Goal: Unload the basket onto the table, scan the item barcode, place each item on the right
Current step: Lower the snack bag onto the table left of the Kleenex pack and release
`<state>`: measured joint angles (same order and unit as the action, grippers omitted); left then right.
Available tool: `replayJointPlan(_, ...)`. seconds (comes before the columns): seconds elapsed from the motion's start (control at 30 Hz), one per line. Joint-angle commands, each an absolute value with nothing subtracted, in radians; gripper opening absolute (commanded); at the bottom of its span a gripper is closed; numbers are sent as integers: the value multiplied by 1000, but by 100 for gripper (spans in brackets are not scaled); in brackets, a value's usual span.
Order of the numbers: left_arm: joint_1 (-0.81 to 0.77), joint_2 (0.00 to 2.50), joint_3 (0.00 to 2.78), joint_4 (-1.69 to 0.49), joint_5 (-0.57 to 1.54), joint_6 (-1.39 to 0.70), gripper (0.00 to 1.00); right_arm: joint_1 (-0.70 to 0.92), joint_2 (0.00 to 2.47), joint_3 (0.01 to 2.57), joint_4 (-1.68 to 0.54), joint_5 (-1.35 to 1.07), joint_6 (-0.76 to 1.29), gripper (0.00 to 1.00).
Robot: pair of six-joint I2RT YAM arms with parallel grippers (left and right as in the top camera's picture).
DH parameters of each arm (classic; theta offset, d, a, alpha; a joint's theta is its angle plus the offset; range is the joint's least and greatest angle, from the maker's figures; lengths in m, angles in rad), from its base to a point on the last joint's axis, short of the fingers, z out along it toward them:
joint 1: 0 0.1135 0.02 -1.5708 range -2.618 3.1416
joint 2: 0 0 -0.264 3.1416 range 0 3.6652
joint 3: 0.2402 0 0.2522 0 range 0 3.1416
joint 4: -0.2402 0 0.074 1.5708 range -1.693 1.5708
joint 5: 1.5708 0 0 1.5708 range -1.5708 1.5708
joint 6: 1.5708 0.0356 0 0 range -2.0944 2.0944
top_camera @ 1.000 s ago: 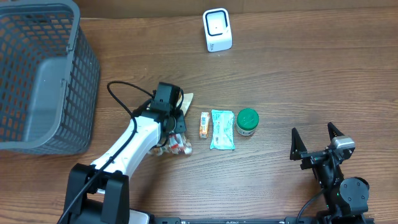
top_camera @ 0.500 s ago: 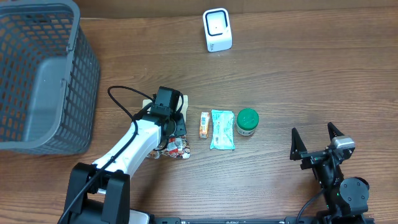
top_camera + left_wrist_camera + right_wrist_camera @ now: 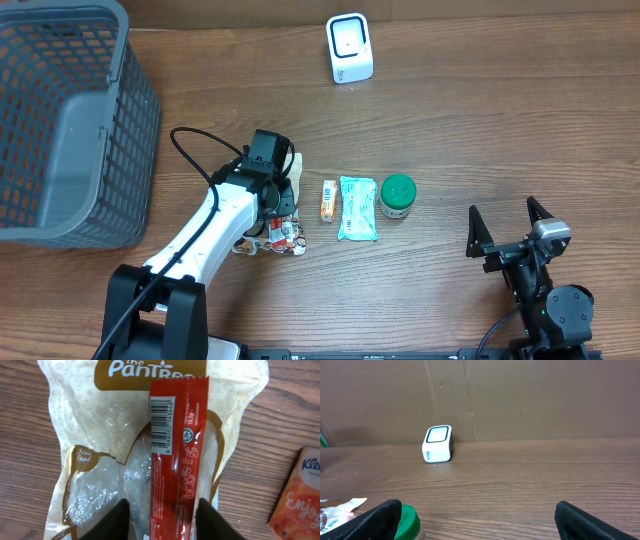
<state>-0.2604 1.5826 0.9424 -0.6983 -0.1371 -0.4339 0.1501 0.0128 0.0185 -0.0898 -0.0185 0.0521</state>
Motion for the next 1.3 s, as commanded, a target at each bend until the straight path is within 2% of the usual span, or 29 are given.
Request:
replayJointPlan(0.0, -256, 1582, 949, -704, -156, -419, 36, 144, 3, 8, -84, -10, 51, 100)
replayJointPlan(0.33, -256, 1582, 904, -705, -184, -418, 24, 144, 3, 8, -84, -10, 51, 100)
replayJointPlan(0.53, -256, 1582, 904, -704, -191, -410, 22, 144, 3, 8, -84, -10, 51, 100)
replayJointPlan(0.77, -256, 1582, 904, -703, -191, -345, 10, 144, 3, 8, -84, -10, 51, 100)
replayJointPlan(0.97, -256, 1582, 904, -688, -189, -336, 6, 144, 3, 8, -84, -10, 51, 100)
replayJointPlan(1.03, -256, 1582, 904, -683, -189, -336, 6, 144, 3, 8, -84, -10, 51, 100)
replayJointPlan(1.27, -254, 1570, 960, -730, -191, -334, 31, 144, 3, 8, -84, -10, 51, 100)
